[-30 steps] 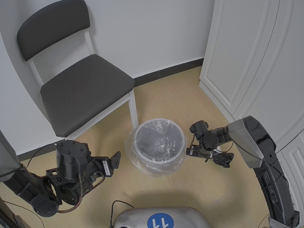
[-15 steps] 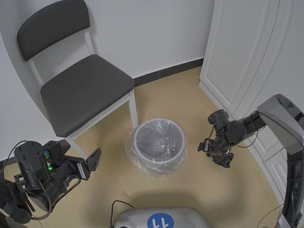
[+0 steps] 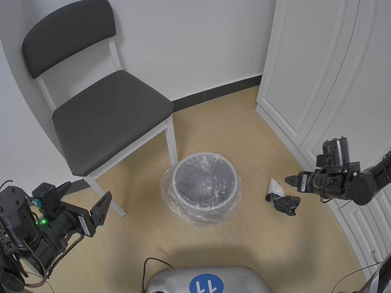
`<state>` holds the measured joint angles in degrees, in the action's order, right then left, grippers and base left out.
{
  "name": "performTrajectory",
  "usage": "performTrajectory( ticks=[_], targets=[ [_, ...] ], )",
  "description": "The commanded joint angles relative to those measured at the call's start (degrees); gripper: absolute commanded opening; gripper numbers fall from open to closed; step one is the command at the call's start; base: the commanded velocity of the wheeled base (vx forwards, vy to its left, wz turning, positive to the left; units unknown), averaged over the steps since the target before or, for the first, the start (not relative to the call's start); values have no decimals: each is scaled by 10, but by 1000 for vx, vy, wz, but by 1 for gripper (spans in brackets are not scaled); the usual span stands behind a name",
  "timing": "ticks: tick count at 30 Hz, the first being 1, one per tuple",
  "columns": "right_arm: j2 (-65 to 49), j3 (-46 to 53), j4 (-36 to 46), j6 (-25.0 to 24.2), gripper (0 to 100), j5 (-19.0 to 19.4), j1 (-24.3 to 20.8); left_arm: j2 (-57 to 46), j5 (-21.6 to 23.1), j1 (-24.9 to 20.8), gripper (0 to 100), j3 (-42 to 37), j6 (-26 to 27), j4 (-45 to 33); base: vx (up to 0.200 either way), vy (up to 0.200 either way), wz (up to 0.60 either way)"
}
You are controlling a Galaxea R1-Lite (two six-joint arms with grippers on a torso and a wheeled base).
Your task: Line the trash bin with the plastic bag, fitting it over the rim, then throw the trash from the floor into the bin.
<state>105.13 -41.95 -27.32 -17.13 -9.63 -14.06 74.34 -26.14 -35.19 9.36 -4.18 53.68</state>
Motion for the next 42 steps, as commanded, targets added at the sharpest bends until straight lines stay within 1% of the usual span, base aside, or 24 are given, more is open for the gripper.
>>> performTrajectory(
  ticks=[1,2,3,6,9,10,12,16,17,18,22,27,35,37,39,41,42],
  targets=[
    [-36,26,-12,15,100,-1,45,-24,-2,2,100,14,8,-1,0,0,0],
    [-36,26,-12,15,100,-1,45,-24,-2,2,100,14,8,-1,0,0,0],
    [-12,15,-12,15,100,-1,54,-31,2,3,100,16,8,-3,0,0,0],
    [33,-1,-12,10,100,-2,57,-38,1,3,100,12,8,1,0,0,0],
    [33,-1,-12,10,100,-2,57,-38,1,3,100,12,8,1,0,0,0],
    [91,-26,-12,6,100,-2,70,-62,4,-1,100,7,9,2,0,0,0],
    [107,-36,-12,5,100,-2,77,-71,9,-2,100,7,8,2,0,0,0],
    [117,-44,-12,-3,100,-1,82,-100,60,-1,100,1,8,0,0,0,0],
    [117,-45,-12,-3,100,-1,82,-101,63,-1,100,1,8,0,0,0,0],
    [112,-45,-12,-8,100,-1,82,-112,89,-1,100,-3,7,-4,0,0,0],
    [104,-45,-12,-8,100,-2,80,-124,130,1,100,-15,5,-6,-200,0,0],
    [111,-45,-12,-9,100,-2,74,-126,134,7,100,-23,3,-4,-200,0,0],
    [144,-64,-12,-10,100,-1,80,-126,136,7,100,-29,7,2,0,0,0],
    [174,-82,-12,-12,100,-2,87,-125,136,7,100,-29,5,1,0,0,0],
    [200,-97,-12,-22,100,-2,95,-124,137,7,100,-29,5,-3,0,0,0],
    [200,-97,-12,-22,100,-2,95,-124,137,7,100,-29,5,-3,0,0,0],
    [253,-140,-12,-50,100,-1,112,-119,137,7,100,-28,4,-4,0,0,0]
  ],
)
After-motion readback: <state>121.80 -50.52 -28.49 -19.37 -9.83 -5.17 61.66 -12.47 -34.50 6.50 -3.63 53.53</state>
